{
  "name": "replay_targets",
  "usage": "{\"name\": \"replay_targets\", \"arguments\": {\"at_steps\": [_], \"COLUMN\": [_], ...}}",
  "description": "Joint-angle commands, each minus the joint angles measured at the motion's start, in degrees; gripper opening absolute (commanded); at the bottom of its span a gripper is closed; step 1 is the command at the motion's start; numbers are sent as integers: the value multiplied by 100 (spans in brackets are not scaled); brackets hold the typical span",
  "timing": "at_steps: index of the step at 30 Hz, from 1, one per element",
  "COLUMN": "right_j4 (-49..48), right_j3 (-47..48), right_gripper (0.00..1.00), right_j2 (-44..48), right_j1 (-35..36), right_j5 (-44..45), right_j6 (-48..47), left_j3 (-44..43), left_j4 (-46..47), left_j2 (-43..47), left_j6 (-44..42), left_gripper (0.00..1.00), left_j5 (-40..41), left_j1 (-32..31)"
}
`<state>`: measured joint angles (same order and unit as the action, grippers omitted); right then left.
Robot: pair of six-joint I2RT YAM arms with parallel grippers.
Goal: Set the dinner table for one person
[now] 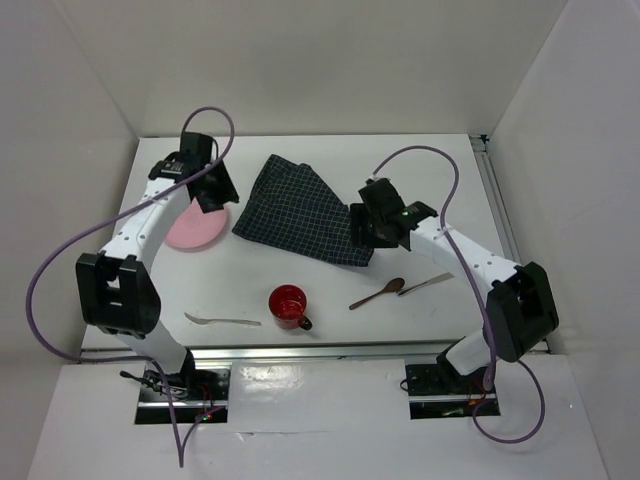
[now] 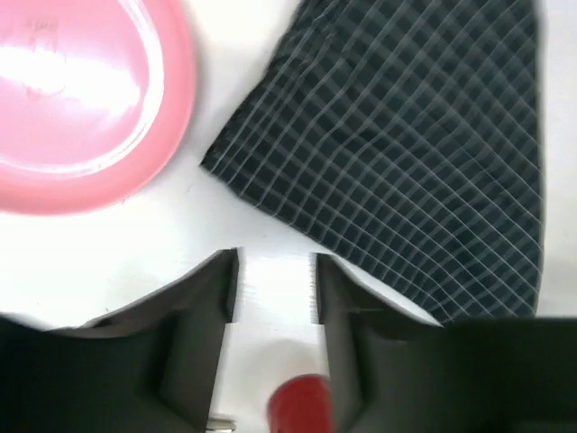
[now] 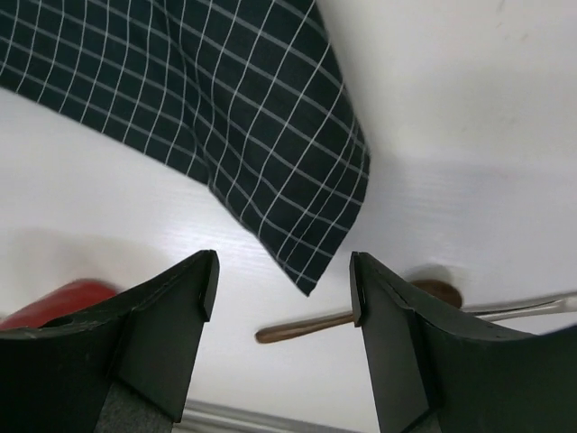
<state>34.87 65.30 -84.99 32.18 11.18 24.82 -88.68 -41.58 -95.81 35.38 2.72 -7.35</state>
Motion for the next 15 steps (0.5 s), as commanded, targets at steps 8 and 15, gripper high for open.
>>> {"name": "replay_targets", "arguments": {"at_steps": [8,15], "right_j4": [-138,-648], "right_j3": [-789,-1230], "right_gripper": [79,83], "right_j2": [483,607], "right_j1": [-845,-1074], "right_j5": [-2205,-2814], "right_j6": [1077,1412], "left_j3": [1486,1047], "left_j4": [967,1021], "left_j2": [-798,-1492], "left_j6": [620,567], "left_gripper": [98,90], "left_j5": [-571,-589], "left_j1": [384,270]}}
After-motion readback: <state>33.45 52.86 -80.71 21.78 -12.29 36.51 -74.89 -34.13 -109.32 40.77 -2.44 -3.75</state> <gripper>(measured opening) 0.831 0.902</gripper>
